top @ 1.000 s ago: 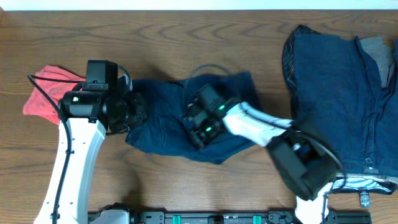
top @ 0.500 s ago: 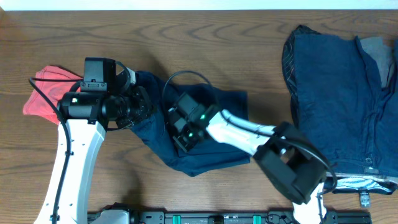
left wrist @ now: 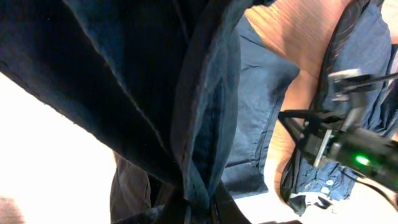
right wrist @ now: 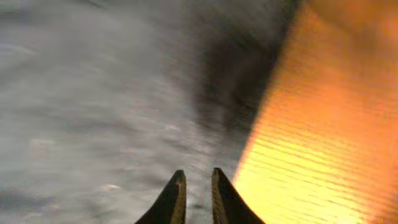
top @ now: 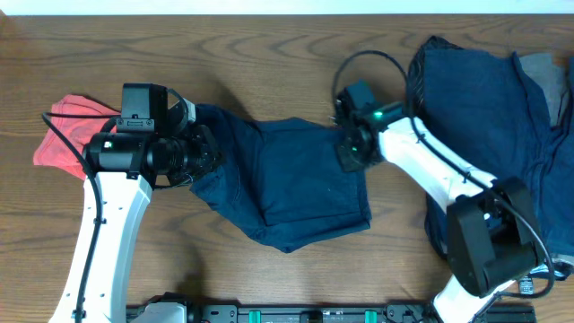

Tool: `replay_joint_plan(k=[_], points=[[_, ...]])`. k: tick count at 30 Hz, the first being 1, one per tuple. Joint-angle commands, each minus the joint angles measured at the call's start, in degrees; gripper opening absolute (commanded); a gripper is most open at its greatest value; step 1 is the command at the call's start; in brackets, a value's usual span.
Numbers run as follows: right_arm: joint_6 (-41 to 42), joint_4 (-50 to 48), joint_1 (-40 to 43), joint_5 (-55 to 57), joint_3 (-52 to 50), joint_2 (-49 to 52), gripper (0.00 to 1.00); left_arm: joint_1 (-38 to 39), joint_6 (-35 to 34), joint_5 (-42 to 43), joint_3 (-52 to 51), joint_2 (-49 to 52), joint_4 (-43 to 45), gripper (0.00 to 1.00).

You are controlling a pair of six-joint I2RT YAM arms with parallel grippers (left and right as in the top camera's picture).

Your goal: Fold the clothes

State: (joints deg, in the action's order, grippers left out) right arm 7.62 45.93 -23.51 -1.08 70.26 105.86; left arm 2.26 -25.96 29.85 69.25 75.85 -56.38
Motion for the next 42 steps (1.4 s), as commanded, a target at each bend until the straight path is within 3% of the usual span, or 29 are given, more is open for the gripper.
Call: replay_joint_plan(k=[1, 10, 22, 28, 29, 31, 32, 35, 38, 42], points=[[-0.61, -2.80, 1.81, -1.60, -5.29, 1.29, 0.13, -0.09, -0.74, 0.76, 1.16, -0.85, 0.15, 0.06], [-0.37, -11.54, 0.48, -6.54, -13.27, 1.29, 0.13, 3.23, -2.95, 0.83, 1.11, -0.66, 1.92, 0.06], [2.67, -12.94, -3.15, -6.88, -13.86, 1.29, 0.13, 19.23, -13.90, -2.14, 1.05, 3.76, 15.45, 0.06], [3.10, -12.83, -4.00, -6.88, -13.86, 1.29, 0.13, 26.27, -15.34, -4.17, 1.05, 10.19, 19.04, 0.06], [3.10, -12.76, -4.00, -6.88, -13.86, 1.29, 0.13, 27.02, -15.34, -4.17, 1.05, 11.15, 19.47, 0.10], [3.08, -12.50, -4.00, -6.88, -13.84, 1.29, 0.17, 28.00, -15.34, -3.63, 1.05, 12.33, 19.96, 0.50], [3.10, -12.28, -4.00, -6.88, -13.84, 1.29, 0.21, 28.22, -15.32, -2.56, 1.05, 12.55, 20.26, 0.54], [3.08, -11.65, -3.74, -6.73, -13.73, 1.27, 0.29, 28.04, -14.97, 0.61, 1.07, 11.93, 21.94, 0.54], [3.10, -7.96, -2.67, -5.53, -11.98, 0.59, 0.29, 26.25, -12.46, 0.57, 1.07, 9.94, 22.99, 0.54], [6.75, 0.57, 0.63, 4.76, -6.23, -2.51, 0.29, 21.44, -11.15, -4.96, 1.07, 7.15, 23.06, 0.54]])
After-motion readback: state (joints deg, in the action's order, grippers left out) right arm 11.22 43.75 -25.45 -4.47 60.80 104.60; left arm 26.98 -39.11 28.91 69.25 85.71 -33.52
